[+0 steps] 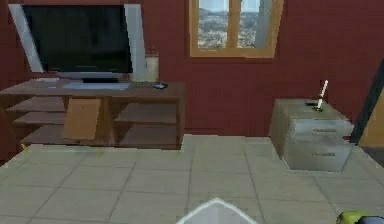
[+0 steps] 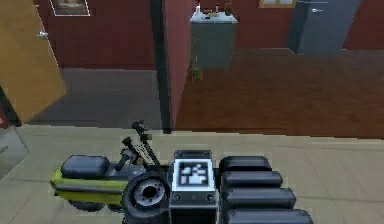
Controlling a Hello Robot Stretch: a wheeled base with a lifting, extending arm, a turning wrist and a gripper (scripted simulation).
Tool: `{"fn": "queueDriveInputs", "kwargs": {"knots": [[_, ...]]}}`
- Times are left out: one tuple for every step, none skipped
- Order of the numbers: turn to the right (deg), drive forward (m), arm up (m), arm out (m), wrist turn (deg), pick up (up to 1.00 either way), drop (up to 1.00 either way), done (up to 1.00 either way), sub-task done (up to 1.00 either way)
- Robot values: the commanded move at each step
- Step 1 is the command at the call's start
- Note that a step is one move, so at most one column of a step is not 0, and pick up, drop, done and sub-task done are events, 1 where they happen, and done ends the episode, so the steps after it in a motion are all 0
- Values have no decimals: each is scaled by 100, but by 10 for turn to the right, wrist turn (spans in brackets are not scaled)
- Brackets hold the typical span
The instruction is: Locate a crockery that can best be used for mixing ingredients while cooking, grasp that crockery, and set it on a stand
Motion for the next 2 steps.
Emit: {"fn": "queueDriveInputs", "kwargs": {"knots": [[0,70,0,0,0,0,0,0,0],[330,0,0,0,0,0,0,0,0]]}}
